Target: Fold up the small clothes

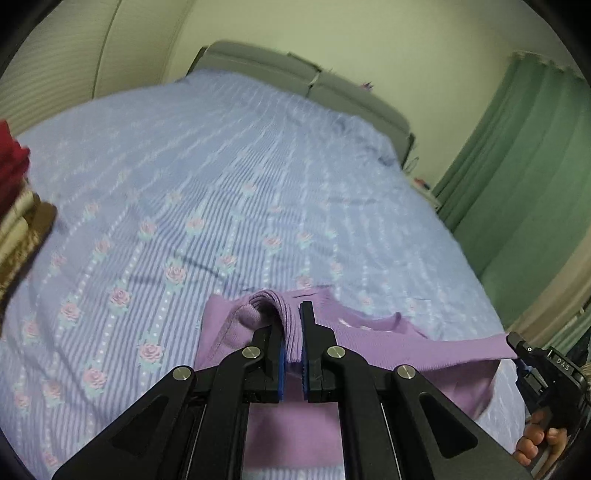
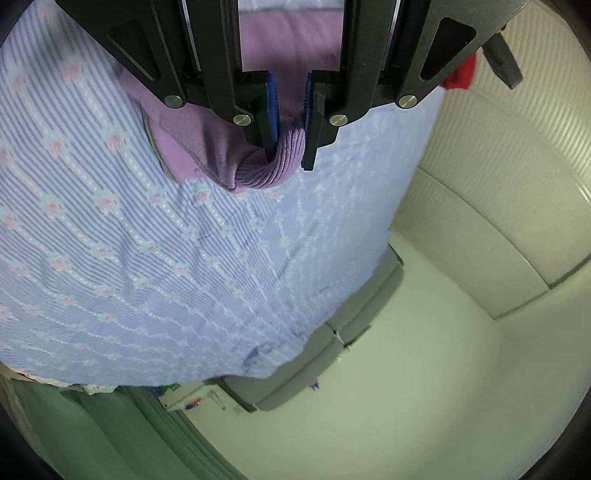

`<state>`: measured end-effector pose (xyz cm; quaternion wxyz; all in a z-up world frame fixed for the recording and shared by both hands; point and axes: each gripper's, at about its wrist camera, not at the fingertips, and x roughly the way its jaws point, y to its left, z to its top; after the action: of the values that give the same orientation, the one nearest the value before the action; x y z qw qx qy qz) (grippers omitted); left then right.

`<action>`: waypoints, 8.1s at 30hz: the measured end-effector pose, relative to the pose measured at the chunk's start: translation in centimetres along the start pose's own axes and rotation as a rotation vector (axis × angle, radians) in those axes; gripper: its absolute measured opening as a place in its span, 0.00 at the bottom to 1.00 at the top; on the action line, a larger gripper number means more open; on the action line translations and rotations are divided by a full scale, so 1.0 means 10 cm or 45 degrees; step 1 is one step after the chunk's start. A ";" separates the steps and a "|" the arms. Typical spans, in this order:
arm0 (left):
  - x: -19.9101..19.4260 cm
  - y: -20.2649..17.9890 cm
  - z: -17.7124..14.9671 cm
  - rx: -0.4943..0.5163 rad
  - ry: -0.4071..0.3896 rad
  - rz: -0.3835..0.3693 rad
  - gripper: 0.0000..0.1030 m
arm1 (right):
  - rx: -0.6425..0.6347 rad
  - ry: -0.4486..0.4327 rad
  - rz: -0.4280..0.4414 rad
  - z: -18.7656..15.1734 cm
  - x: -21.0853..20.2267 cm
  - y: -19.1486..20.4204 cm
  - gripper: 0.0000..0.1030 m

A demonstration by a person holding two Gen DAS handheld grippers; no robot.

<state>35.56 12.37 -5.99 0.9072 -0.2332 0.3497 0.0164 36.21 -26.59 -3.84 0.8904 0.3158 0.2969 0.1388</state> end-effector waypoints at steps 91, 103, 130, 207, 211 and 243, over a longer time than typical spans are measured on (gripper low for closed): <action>-0.02 1.06 -1.17 -0.277 0.190 -0.471 0.62 | -0.577 0.139 -0.284 -1.54 0.11 0.73 0.57; 0.33 0.86 -0.92 -0.363 0.113 -0.427 0.54 | -0.508 0.138 -0.263 -1.51 0.19 0.69 0.46; -0.24 -0.21 -0.53 0.275 -0.071 -0.323 0.23 | -0.440 0.375 -0.048 -1.70 0.87 0.51 0.12; 0.24 -0.87 -1.00 0.659 0.042 -0.355 0.71 | -0.680 0.633 -0.302 0.16 0.87 -0.06 0.54; 0.25 -0.67 -1.12 0.754 0.050 -0.308 0.68 | -0.804 0.429 -0.333 -0.02 0.34 0.13 0.54; 0.60 -0.86 -1.33 0.713 0.048 -0.157 0.28 | -0.725 0.513 -0.302 -0.52 0.24 -0.01 0.15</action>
<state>33.37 -1.87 -14.91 0.9289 0.0051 0.3426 -0.1403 34.89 -23.11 -8.27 0.8762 -0.0150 0.4504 0.1710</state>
